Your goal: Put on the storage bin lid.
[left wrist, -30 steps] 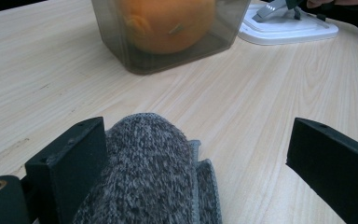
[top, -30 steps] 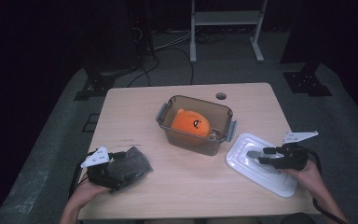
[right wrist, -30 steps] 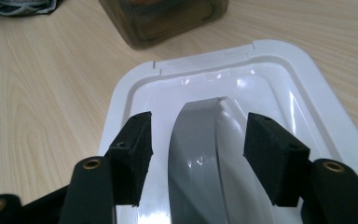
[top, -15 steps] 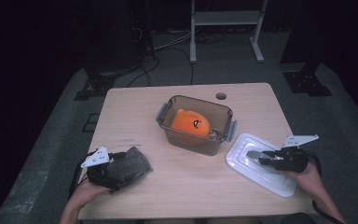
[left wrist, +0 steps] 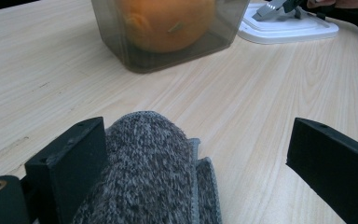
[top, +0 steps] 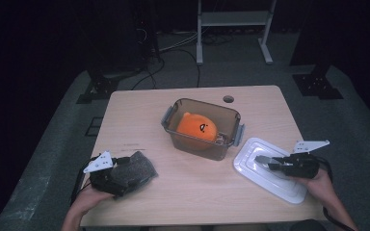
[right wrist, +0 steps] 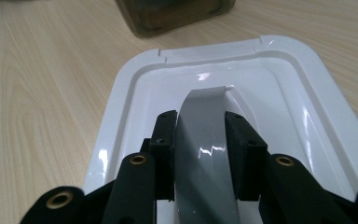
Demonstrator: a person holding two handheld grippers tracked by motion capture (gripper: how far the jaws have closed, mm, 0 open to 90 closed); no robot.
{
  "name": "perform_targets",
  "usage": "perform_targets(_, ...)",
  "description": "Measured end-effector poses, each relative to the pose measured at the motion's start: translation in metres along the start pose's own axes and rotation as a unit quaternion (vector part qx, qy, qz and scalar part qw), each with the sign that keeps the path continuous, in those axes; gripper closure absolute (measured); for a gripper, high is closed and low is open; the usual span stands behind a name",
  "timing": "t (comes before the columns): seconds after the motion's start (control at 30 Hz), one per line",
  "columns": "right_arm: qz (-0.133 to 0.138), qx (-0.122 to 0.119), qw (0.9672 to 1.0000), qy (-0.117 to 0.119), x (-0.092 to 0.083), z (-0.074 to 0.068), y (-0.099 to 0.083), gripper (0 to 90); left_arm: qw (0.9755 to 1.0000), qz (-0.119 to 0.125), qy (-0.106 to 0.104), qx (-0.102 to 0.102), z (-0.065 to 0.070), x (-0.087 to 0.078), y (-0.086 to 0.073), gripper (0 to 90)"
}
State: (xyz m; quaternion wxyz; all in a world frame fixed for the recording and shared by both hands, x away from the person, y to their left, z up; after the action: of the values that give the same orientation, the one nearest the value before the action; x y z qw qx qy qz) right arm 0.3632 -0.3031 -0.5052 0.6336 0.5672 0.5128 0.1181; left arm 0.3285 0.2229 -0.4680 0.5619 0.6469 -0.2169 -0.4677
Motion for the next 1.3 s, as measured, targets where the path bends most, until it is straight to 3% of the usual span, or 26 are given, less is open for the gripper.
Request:
perform_targets(0.5, 0.013, 0.008, 0.9999, 0.003, -0.011, 0.001, 0.01, 66.3, 1.0, 0.002, 0.002, 0.0, 0.0, -0.001, 0.001, 4.2)
perform_targets(1.3, 0.022, -0.014, 0.9996, -0.007, -0.046, -0.005, 0.041, 66.4, 1.0, 0.002, 0.001, 0.0, 0.001, 0.0, 0.001, 3.9)
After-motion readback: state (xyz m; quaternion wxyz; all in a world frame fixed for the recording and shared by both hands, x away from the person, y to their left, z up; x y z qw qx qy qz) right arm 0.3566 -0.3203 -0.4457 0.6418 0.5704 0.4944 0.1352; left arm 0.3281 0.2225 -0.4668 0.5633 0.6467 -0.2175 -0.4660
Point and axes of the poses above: each handheld gripper's, and its own axes: x roughly forward along the jaws, y roughly out of its top, z roughly to its right, the point moved 7 cm from there along x, roughly forward along the jaws, and after that the axes turned 6 degrees about z, right-handed, at the moved point
